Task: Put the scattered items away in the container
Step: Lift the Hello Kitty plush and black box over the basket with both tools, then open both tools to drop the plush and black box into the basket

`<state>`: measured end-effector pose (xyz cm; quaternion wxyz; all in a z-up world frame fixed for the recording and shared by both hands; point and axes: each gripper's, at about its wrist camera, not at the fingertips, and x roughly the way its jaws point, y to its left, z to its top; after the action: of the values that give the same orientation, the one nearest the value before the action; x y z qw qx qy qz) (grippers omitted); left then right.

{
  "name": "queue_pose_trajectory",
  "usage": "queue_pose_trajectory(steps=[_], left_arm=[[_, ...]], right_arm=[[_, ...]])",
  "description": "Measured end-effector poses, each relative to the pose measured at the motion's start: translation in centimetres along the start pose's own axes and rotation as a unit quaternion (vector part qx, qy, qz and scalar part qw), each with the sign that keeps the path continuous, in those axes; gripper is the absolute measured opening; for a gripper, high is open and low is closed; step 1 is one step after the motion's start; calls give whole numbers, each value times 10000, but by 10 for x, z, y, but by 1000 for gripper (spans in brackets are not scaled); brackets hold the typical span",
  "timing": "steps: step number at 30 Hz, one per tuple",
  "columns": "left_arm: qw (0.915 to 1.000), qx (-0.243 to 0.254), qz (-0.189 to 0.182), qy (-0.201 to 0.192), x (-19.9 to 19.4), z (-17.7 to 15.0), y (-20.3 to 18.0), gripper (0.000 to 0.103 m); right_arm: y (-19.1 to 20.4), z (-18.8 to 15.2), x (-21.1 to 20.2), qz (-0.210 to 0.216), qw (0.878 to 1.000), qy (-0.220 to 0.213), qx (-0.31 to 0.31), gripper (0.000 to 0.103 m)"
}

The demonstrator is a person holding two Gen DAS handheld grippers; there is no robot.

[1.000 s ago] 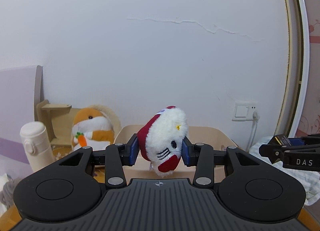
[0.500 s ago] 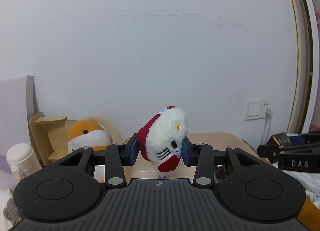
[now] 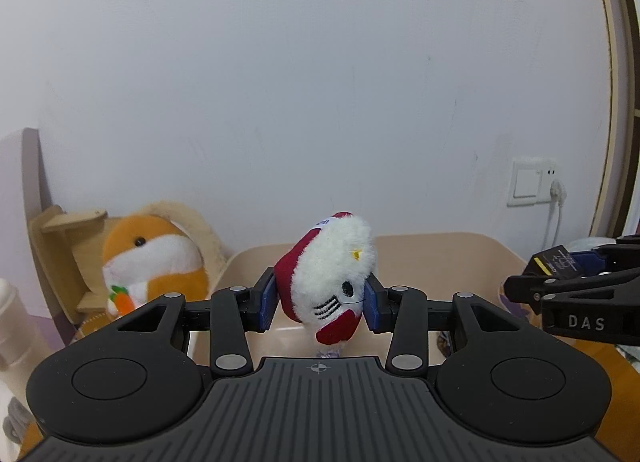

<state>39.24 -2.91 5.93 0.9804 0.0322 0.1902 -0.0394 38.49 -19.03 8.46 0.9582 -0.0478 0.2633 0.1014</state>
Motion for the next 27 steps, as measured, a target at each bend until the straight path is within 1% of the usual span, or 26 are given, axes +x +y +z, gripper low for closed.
queue_pose_trajectory(steps=[5, 10, 14, 20, 24, 27], left_arm=[[9998, 67, -22, 198, 17, -4, -3, 43], [9985, 108, -232, 482, 35, -10, -3, 43], [9973, 101, -231, 688, 47, -16, -2, 43], [9946, 113, -241, 1003, 62, -23, -1, 43], [9919, 99, -358, 1216, 68, -29, -2, 44], [9902, 100, -379, 1340, 72, -32, -3, 44]], right_arm=[[7, 1, 16, -11, 9998, 162, -112, 43], [12, -2, 28, -41, 9993, 318, -207, 43], [13, -5, 37, -80, 9987, 410, -282, 43], [14, -8, 49, -161, 9977, 548, -365, 43], [15, -10, 57, -208, 9968, 642, -436, 44], [16, -12, 61, -251, 9962, 677, -487, 44]])
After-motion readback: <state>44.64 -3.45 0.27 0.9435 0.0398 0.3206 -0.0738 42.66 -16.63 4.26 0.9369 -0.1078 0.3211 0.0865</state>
